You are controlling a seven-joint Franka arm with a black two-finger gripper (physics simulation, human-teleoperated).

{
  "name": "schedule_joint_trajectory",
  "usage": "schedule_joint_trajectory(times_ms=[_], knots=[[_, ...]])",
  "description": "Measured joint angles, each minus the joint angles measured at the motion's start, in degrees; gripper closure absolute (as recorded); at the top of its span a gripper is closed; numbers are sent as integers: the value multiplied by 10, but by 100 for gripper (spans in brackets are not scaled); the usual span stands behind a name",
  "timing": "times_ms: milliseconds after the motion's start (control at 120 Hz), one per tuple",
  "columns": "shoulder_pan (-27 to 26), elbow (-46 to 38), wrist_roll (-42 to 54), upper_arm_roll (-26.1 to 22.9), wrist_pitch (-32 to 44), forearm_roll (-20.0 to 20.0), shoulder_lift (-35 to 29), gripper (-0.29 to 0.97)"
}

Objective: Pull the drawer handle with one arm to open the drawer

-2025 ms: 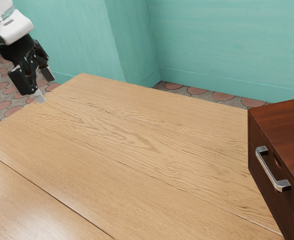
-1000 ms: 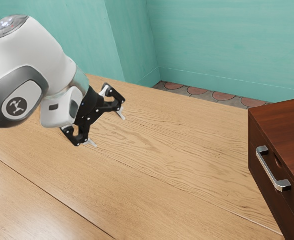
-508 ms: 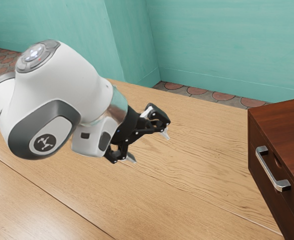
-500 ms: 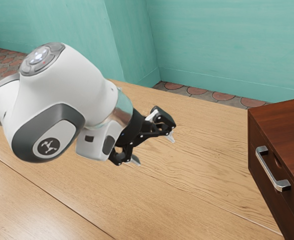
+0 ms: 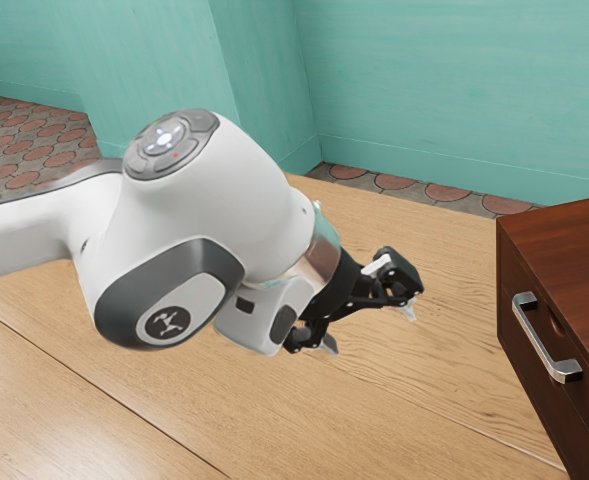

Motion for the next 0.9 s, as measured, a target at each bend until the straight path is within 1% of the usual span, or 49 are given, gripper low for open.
schedule_joint_trajectory(times_ms=[183, 417, 625, 900], knots=[[-20, 42, 4, -1, 2, -4, 42, 0], [-39, 82, 8, -1, 3, -7, 78, 0], [-59, 102, 9, -1, 3, -8, 95, 0], [-71, 135, 11, -1, 4, -15, 129, 0]])
